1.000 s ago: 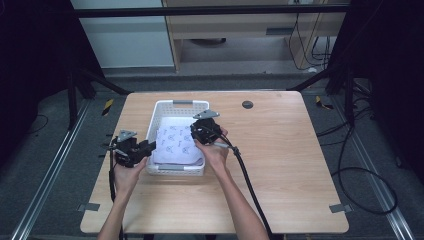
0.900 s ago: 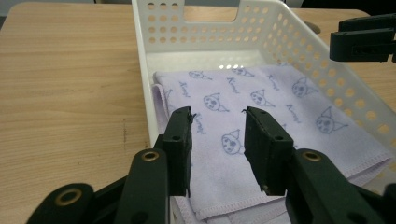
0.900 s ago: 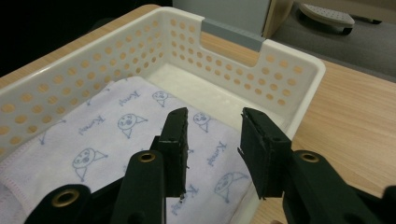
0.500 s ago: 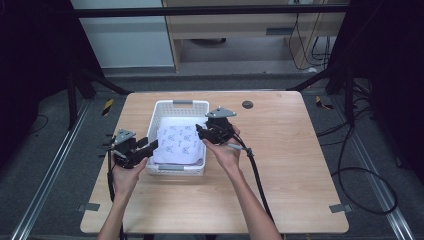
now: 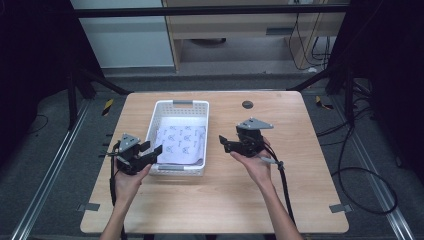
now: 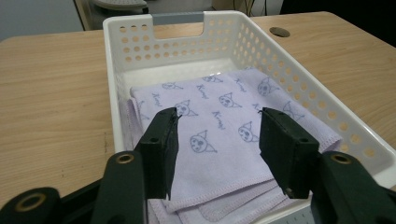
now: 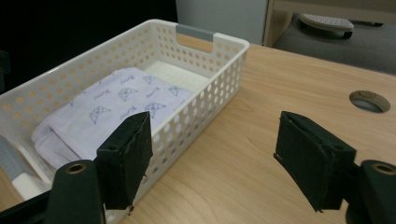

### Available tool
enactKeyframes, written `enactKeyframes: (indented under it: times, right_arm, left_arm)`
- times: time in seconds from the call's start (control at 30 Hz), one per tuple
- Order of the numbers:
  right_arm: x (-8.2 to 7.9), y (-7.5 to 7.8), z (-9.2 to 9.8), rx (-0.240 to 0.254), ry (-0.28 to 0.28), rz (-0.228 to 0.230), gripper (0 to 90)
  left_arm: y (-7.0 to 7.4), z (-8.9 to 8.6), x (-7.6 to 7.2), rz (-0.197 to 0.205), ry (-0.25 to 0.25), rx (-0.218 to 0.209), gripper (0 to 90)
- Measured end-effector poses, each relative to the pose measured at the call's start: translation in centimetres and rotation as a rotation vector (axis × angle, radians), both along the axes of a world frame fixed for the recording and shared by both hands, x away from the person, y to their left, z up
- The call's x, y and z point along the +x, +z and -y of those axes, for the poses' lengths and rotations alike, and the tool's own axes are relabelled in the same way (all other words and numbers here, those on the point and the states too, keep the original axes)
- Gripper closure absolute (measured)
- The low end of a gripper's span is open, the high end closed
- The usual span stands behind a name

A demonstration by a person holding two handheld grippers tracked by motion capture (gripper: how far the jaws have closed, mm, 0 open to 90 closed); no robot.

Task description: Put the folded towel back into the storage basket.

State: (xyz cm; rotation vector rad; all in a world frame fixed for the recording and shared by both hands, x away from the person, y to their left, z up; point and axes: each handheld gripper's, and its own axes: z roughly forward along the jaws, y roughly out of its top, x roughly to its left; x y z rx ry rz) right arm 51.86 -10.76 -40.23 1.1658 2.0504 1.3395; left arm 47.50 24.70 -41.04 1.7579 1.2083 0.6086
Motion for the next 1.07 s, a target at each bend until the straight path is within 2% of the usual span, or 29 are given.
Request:
enactKeyframes:
  times: [0.1, 0.33, 0.5, 0.63, 0.9, 1.07]
  right_arm:
    - [-0.6, -0.4, 1.2, -0.012, -0.002, -0.001, 25.3]
    - [-2.3, -1.5, 4.1, -0.017, -0.007, -0.038, 19.5]
    - [-3.5, -2.4, 6.4, -0.041, -0.027, -0.029, 17.3]
    - [-4.6, -3.1, 8.2, -0.053, -0.043, -0.027, 16.5]
    - [-6.3, -4.4, 11.8, -0.034, -0.092, -0.035, 16.0]
    - [-7.3, -5.5, 13.6, -0.026, -0.133, -0.048, 15.8]
  left_arm:
    - [-0.2, -0.1, -0.4, -0.001, 0.001, 0.0, 45.8]
    - [-0.5, -0.8, -1.7, 0.015, -0.006, 0.0, 43.4]
    - [-0.5, -1.2, -2.3, 0.025, -0.004, -0.011, 41.0]
    - [-0.8, -1.5, -3.0, 0.035, -0.011, 0.002, 38.9]
    - [-1.6, -2.8, -5.3, 0.046, -0.017, 0.037, 36.2]
    - [-2.2, -3.7, -6.1, 0.037, -0.007, 0.038, 34.6]
